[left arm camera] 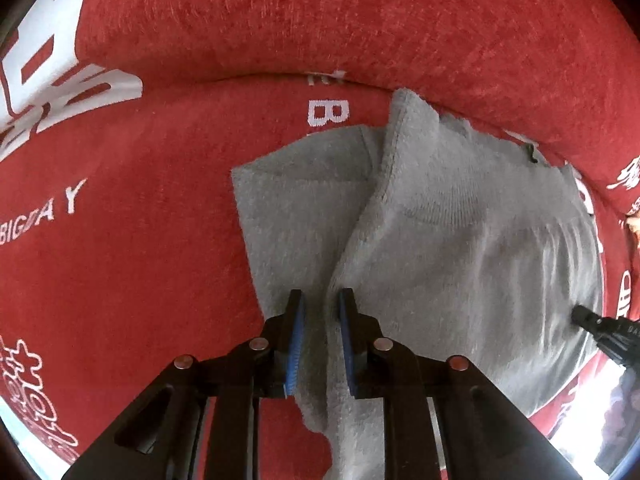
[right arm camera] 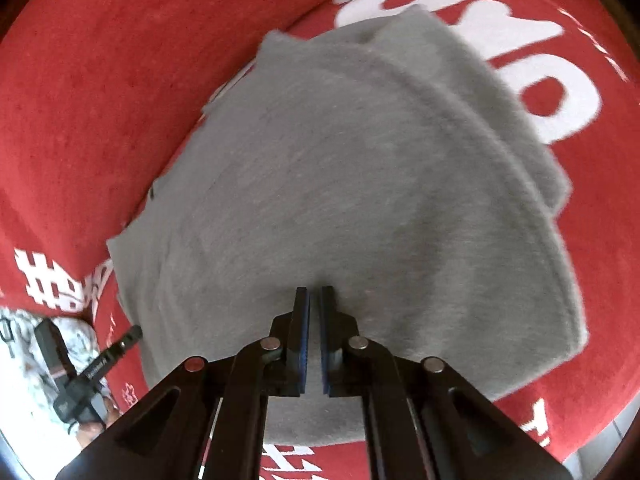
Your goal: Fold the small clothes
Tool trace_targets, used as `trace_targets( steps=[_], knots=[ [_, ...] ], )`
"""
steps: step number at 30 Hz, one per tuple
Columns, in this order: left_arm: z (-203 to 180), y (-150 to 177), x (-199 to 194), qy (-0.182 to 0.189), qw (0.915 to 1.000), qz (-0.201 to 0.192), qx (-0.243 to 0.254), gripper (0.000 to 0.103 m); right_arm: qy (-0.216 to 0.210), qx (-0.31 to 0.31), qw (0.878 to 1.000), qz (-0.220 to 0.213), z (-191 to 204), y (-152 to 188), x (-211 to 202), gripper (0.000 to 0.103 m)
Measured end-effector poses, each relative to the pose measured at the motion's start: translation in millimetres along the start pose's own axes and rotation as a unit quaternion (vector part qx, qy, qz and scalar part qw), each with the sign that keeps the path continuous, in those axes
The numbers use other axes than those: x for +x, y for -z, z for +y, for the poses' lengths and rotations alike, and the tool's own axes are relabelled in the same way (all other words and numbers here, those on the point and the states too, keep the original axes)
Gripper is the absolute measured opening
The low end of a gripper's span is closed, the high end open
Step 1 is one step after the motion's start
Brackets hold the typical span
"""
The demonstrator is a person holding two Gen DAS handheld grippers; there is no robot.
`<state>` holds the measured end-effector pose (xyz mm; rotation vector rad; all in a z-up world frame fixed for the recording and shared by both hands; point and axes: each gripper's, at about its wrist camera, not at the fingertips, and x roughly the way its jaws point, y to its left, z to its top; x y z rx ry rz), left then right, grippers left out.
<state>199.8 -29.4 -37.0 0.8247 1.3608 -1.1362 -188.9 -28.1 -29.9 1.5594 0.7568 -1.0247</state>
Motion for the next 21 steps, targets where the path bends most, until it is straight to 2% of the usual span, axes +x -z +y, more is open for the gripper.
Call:
trace_targets(
  steps=[2, 5, 14, 21],
  knots=[
    [-2, 0, -3, -0.005, 1.0, 0.002, -0.003, 0.019, 0.004, -0.003, 1.0, 0.001, 0, 1, -7, 0.008],
    [-7, 2, -9, -0.012, 0.9999, 0.005, -0.008, 0.019, 0.004, -0.024, 1.0, 0.004, 7, 8, -16, 0.008],
    [-25, 18, -13, -0.037, 0.999, 0.024, 0.004, 0.019, -0.031, -0.043, 0.998, 0.036, 30, 41, -16, 0.01],
    [-35, 22, -13, -0.049, 0.9984, 0.027, 0.007, 0.019, -0.041, -0.045, 0.996, 0.059, 40, 57, -3, 0.023]
  ],
)
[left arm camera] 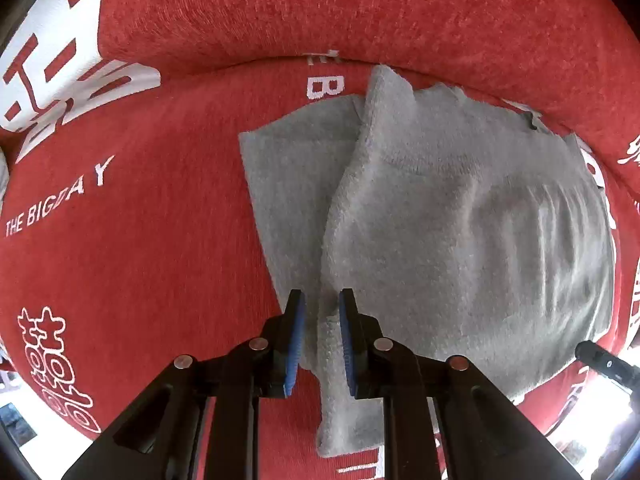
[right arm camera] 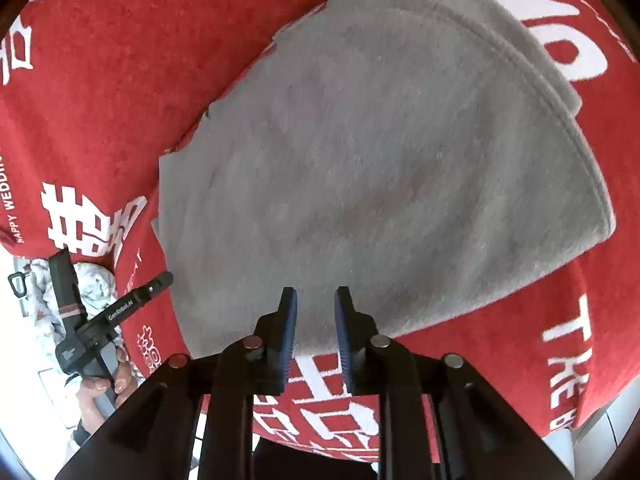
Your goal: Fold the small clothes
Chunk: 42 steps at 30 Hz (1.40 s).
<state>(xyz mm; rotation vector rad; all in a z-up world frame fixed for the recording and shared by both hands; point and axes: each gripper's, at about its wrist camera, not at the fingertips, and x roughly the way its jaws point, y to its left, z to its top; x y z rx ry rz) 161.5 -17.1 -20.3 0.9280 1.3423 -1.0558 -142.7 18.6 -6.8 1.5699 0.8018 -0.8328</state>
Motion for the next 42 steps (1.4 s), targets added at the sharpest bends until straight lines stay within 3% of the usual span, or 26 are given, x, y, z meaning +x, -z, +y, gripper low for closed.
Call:
trace_targets(
  steps=[10, 11, 13, 15, 23, 33, 42],
  knots=[
    [1, 10, 2, -0.002, 0.9998, 0.021, 0.004, 0.02, -0.012, 0.002, 1.0, 0.018, 6, 11, 13, 0.042],
    [1, 10, 2, -0.003, 0.9998, 0.02, 0.004, 0.024, -0.014, 0.003, 1.0, 0.019, 6, 11, 14, 0.043],
    [2, 12, 0, -0.011, 0.9999, 0.009, -0.005, 0.102, -0.016, 0.005, 1.0, 0.019, 7, 12, 14, 0.045],
    [4, 15, -7, -0.016, 0.9997, -0.015, -0.012, 0.103, -0.019, 0.005, 1.0, 0.022, 7, 13, 15, 0.046],
    [9, 21, -4, -0.028, 0.9994, -0.006, -0.021, 0.103, -0.031, 0.008, 0.999, 0.025, 9, 20, 20, 0.055],
    [18, 29, 2, -0.025, 0.9991, 0.007, -0.035, 0.103, -0.101, 0.06, 0.992, 0.047, 1, 43, 42, 0.057],
    [36, 34, 7, 0.042, 0.9978, 0.005, -0.05, 0.103, -0.145, 0.093, 0.984, 0.051, 1, 60, 61, 0.061]
  ],
)
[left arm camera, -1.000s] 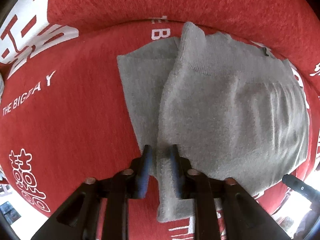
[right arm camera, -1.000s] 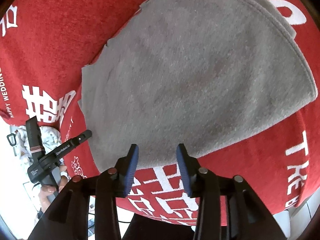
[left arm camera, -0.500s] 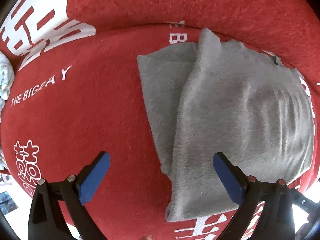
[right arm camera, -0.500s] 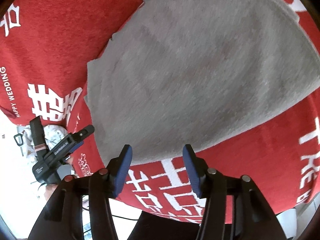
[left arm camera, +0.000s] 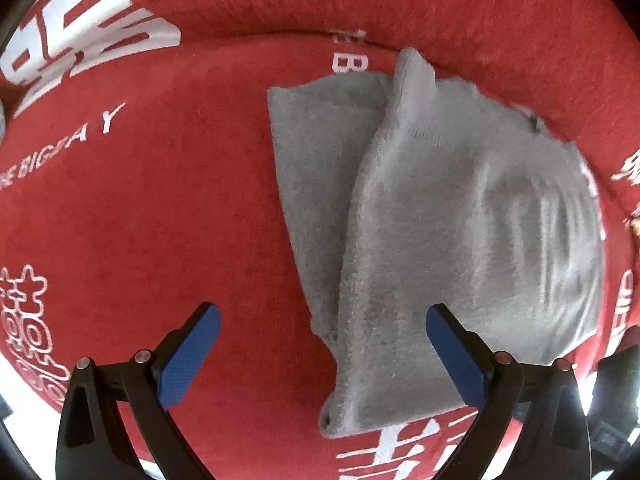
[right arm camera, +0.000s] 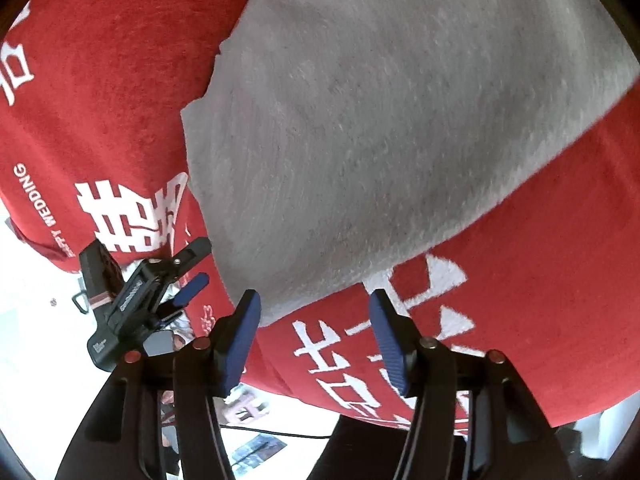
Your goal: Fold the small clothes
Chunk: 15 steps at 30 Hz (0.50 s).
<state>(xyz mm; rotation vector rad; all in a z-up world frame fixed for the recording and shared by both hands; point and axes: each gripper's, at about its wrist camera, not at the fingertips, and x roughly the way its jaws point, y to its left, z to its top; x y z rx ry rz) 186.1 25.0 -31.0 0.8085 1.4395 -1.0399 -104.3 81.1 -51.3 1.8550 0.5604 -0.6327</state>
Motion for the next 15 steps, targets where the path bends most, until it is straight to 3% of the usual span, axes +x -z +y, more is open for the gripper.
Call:
trace_targets(
  steps=[7, 12, 15],
  knots=[
    [32, -8, 7, 0.043, 0.9987, -0.004, -0.028, 0.103, -0.051, 0.036, 0.998, -0.006, -10, 7, 16, 0.062],
    [38, -5, 10, 0.104, 0.9931, 0.008, -0.053, 0.103, -0.097, 0.068, 0.993, -0.028, -14, 10, 31, 0.062],
    [37, -4, 11, 0.116, 0.9918, 0.008, -0.053, 0.103, -0.115, 0.074, 0.99, -0.044, -8, 7, 38, 0.063]
  ],
)
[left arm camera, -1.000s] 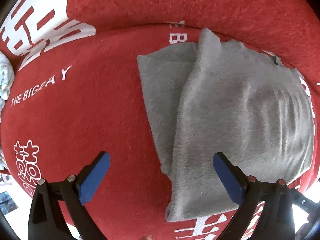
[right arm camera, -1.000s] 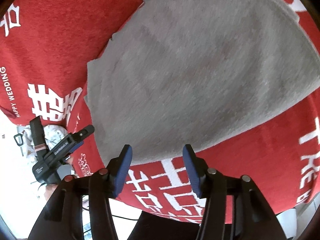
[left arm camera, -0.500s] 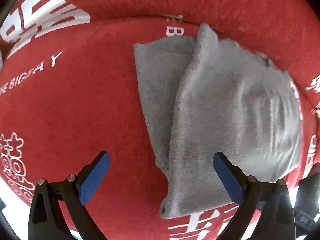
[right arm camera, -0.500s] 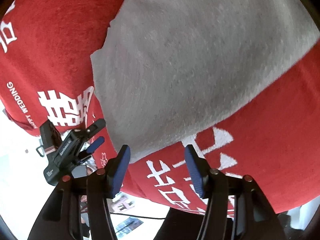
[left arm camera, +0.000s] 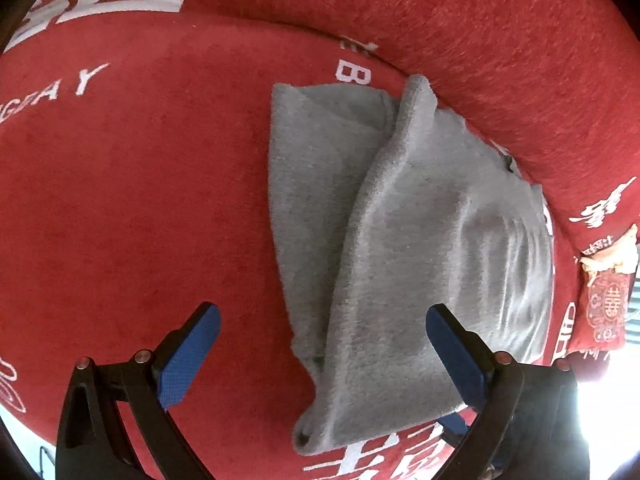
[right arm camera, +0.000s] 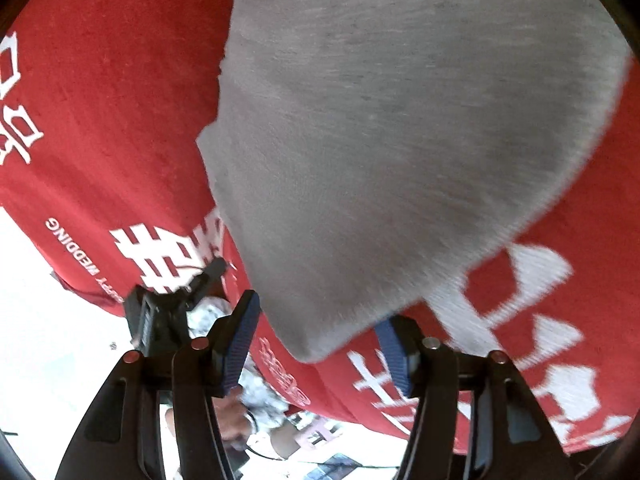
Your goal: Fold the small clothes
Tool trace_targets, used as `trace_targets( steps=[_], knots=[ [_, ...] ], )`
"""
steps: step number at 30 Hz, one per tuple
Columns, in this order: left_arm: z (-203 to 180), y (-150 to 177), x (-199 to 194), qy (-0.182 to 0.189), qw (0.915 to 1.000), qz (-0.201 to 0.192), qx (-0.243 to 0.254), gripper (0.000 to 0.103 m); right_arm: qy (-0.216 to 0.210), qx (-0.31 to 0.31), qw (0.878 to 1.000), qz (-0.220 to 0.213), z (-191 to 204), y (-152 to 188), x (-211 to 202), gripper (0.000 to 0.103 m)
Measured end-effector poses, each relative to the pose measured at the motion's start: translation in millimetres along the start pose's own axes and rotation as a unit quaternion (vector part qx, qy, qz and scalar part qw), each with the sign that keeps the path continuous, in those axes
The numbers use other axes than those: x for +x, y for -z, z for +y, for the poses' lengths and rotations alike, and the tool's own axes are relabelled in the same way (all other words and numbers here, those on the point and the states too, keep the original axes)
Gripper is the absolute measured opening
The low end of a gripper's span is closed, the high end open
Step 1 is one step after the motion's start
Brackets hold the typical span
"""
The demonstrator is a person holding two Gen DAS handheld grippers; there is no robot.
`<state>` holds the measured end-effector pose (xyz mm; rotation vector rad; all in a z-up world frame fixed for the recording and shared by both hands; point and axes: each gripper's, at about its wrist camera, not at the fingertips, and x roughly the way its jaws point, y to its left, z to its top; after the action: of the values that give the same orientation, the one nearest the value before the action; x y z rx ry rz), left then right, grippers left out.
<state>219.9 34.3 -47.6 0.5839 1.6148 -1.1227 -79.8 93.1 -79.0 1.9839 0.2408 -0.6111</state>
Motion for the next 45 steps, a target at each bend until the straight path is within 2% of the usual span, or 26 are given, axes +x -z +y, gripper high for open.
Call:
trace_targets(
  steps=[2, 3, 4, 6, 9, 13, 17, 20, 23, 24, 25, 26, 27, 28, 30, 33, 36, 38, 39, 40, 41, 43, 45],
  knots=[
    [0, 1, 1, 0.015, 0.9999, 0.006, 0.003, 0.103, -0.011, 0.009, 1.0, -0.004, 4, -3, 6, 0.063],
    [1, 0, 1, 0.026, 0.9996, 0.011, 0.005, 0.103, -0.015, 0.016, 1.0, -0.003, 5, -4, 8, 0.059],
    [2, -2, 2, 0.036, 0.9992, 0.015, 0.005, 0.103, -0.017, 0.022, 1.0, -0.003, 6, -6, 8, 0.039],
    [0, -7, 7, 0.063, 0.9976, 0.029, -0.002, 0.103, -0.021, 0.033, 0.999, -0.002, 8, -9, 8, 0.01],
    [6, -13, 15, 0.116, 0.9913, 0.054, -0.031, 0.103, -0.06, 0.028, 0.998, 0.004, 17, -12, -1, 0.009],
    [8, -21, 21, 0.155, 0.9843, 0.069, -0.05, 0.103, -0.091, -0.005, 0.996, 0.01, 42, -13, -15, 0.009],
    [-7, -28, 27, 0.179, 0.9797, 0.081, -0.037, 0.103, -0.11, -0.027, 0.993, 0.016, 62, -18, -24, 0.009],
    [-30, -33, 26, 0.207, 0.9742, 0.088, -0.014, 0.103, -0.103, -0.039, 0.994, 0.024, 66, -18, -25, 0.009],
    [-55, -35, 28, 0.186, 0.9789, 0.081, 0.02, 0.103, -0.067, -0.046, 0.996, 0.04, 59, -14, -18, 0.009],
    [-61, -36, 30, 0.175, 0.9809, 0.08, 0.029, 0.103, -0.043, -0.052, 0.997, 0.049, 55, -12, -16, 0.009],
    [-66, -36, 32, 0.158, 0.9835, 0.079, 0.037, 0.091, -0.02, -0.06, 0.996, 0.057, 53, -10, -14, 0.009],
    [-68, -36, 34, 0.147, 0.985, 0.082, 0.04, 0.083, 0.029, -0.082, 0.993, 0.074, 51, -7, -11, 0.009],
    [-69, -36, 38, 0.127, 0.9869, 0.089, 0.043, 0.07, 0.073, -0.104, 0.988, 0.088, 51, -4, -9, 0.013],
    [-69, -36, 42, 0.11, 0.9883, 0.096, 0.044, 0.066, 0.12, -0.132, 0.979, 0.1, 51, -2, -9, 0.013],
    [-71, -34, 45, 0.099, 0.9893, 0.095, 0.049, 0.066, 0.16, -0.172, 0.966, 0.111, 55, 3, -16, 0.013],
    [-76, -32, 44, 0.086, 0.9905, 0.088, 0.063, 0.066, 0.157, -0.189, 0.965, 0.091, 66, -6, -41, 0.014],
    [-81, -31, 45, 0.068, 0.9918, 0.084, 0.068, 0.066, 0.166, -0.202, 0.965, 0.034, 82, -27, -62, 0.016],
    [-88, -30, 47, 0.057, 0.9927, 0.077, 0.073, 0.066, 0.18, -0.214, 0.96, 0.003, 92, -43, -66, 0.016],
    [-95, -29, 49, 0.045, 0.9932, 0.072, 0.079, 0.063, 0.194, -0.221, 0.956, -0.007, 96, -51, -63, 0.015],
    [-100, -28, 50, 0.03, 0.9936, 0.068, 0.085, 0.049, 0.206, -0.227, 0.952, -0.011, 101, -57, -59, 0.013],
    [-104, -27, 50, 0.009, 0.9932, 0.063, 0.097, 0.044, 0.218, -0.236, 0.947, -0.015, 104, -63, -52, 0.012],
    [-97, -27, 43, 0.007, 0.9932, 0.055, 0.102, 0.034, 0.229, -0.244, 0.942, -0.012, 105, -70, -39, 0.012],
    [-98, -27, 37, 0.008, 0.9939, 0.046, 0.1, 0.027, 0.253, -0.246, 0.936, 0.009, 101, -72, -17, 0.011]
  ],
)
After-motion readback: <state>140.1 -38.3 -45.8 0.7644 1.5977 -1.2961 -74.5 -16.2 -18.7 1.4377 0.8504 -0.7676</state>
